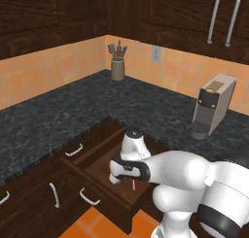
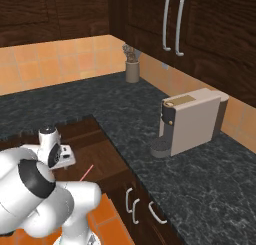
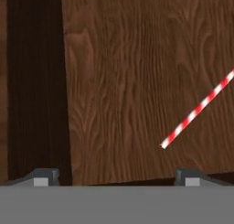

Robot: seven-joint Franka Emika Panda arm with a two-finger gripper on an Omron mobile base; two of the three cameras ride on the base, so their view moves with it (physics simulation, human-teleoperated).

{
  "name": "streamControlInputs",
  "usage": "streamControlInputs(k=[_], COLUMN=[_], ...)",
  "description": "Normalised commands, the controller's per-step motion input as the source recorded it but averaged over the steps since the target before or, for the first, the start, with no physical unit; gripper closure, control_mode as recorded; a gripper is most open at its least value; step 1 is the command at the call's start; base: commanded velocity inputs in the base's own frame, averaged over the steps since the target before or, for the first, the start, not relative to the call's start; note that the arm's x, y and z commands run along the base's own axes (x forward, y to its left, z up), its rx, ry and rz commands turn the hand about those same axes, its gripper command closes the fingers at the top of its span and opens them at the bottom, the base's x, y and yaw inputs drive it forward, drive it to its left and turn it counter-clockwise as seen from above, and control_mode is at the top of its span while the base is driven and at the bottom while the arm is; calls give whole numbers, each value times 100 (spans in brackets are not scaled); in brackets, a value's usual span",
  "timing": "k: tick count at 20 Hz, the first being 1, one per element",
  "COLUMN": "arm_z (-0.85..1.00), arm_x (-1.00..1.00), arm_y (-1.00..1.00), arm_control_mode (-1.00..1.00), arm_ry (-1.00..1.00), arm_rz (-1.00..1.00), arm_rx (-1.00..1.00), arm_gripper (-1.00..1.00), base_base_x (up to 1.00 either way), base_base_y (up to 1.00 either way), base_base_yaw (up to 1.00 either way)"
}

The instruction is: Take a straw from the drawer in front and place it inside the glass cup on the dining counter.

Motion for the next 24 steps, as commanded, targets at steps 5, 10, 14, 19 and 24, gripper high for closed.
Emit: streamControlInputs(k=[5, 10, 14, 19, 24], arm_z=[-48, -20, -14, -13, -1], arm_x=[0, -7, -31, -45, -54], arm_y=[0, 7, 31, 48, 34], arm_control_mode=[-100, -100, -100, -100, -100], arm_ry=[1, 1, 0, -1, 0], arm_rz=[7, 7, 4, 0, 0], arm_rx=[0, 3, 4, 1, 4], arm_gripper=[-100, -100, -100, -100, -100], base_base_x=[0, 0, 0, 0, 0], base_base_y=[0, 0, 0, 0, 0], base_base_yaw=[0, 0, 0, 0, 0])
